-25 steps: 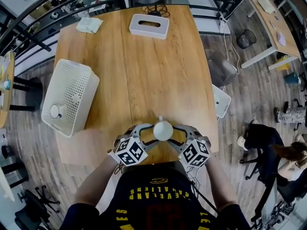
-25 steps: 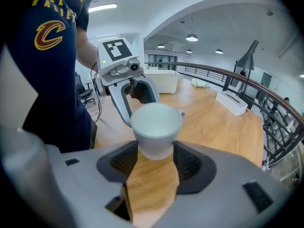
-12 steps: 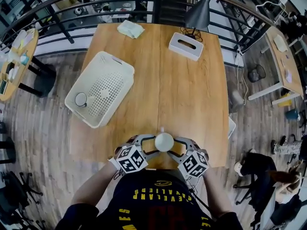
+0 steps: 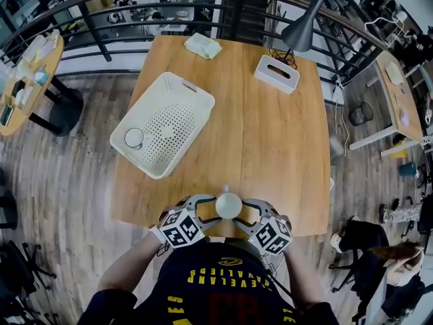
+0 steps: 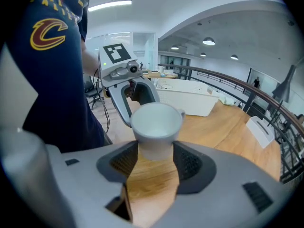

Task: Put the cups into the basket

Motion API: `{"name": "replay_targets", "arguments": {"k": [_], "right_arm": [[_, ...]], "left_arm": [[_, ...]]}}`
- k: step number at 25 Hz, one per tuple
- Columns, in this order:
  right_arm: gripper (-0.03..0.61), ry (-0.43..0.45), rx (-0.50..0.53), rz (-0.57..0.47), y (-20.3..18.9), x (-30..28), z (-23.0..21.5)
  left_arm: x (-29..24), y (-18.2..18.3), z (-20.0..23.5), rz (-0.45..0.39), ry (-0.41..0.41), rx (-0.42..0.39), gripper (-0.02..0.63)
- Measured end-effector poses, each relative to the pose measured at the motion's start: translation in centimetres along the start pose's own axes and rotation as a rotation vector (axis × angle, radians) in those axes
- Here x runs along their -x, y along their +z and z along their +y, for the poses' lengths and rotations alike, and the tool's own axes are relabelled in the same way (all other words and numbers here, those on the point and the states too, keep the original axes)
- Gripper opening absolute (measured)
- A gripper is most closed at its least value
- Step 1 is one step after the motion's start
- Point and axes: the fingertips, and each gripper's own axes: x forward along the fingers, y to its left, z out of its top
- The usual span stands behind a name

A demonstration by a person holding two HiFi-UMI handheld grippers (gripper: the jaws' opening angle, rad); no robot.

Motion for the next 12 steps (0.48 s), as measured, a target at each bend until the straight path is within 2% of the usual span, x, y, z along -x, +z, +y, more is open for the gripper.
{"name": "replay_targets", "arguments": {"k": [6,12], "right_arm": [[0.233,0.027,0.024,-0.005,1.9,-0.7,1.0],[0.233,0.079,0.085,-0.035,2.8,0.0,0.6]], "left_arm": [[2.2,-0.7,0.1,-0.010,0.011,0.022,0.273],[2.8,0.1,0.1,-0.025,0.082,0.086,0.273]]}}
